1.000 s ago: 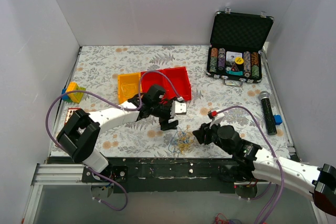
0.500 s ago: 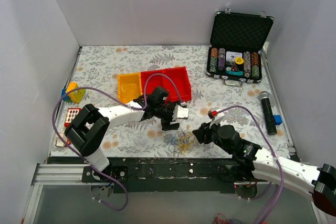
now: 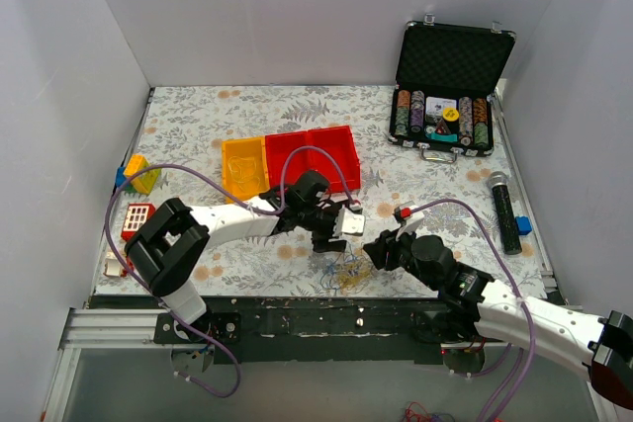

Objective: Untangle the cables

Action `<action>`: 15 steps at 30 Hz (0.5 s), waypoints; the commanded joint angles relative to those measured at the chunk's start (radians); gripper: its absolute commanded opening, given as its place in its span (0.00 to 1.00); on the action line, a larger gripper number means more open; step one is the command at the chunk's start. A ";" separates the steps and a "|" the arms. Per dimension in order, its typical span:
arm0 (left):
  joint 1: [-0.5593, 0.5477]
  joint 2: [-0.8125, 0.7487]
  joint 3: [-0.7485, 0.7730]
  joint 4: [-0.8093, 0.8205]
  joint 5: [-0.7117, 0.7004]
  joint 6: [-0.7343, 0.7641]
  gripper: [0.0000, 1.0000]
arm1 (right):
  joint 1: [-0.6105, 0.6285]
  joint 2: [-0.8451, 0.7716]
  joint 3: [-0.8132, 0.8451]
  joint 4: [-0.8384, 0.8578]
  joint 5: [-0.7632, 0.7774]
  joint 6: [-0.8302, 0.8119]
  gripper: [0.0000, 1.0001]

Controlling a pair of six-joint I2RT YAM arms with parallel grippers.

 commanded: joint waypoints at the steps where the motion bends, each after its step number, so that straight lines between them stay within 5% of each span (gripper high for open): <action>1: -0.037 -0.012 -0.001 0.006 0.034 -0.011 0.59 | -0.004 -0.008 -0.007 0.050 0.002 0.006 0.49; 7: -0.060 0.000 -0.014 0.015 0.032 -0.025 0.30 | -0.007 -0.002 -0.006 0.055 -0.001 0.006 0.48; 12: -0.068 0.006 -0.006 0.018 0.038 -0.033 0.24 | -0.010 -0.002 -0.007 0.059 -0.001 0.004 0.48; 15: -0.069 0.002 -0.008 0.015 0.025 -0.031 0.12 | -0.010 -0.002 -0.006 0.059 -0.001 0.003 0.47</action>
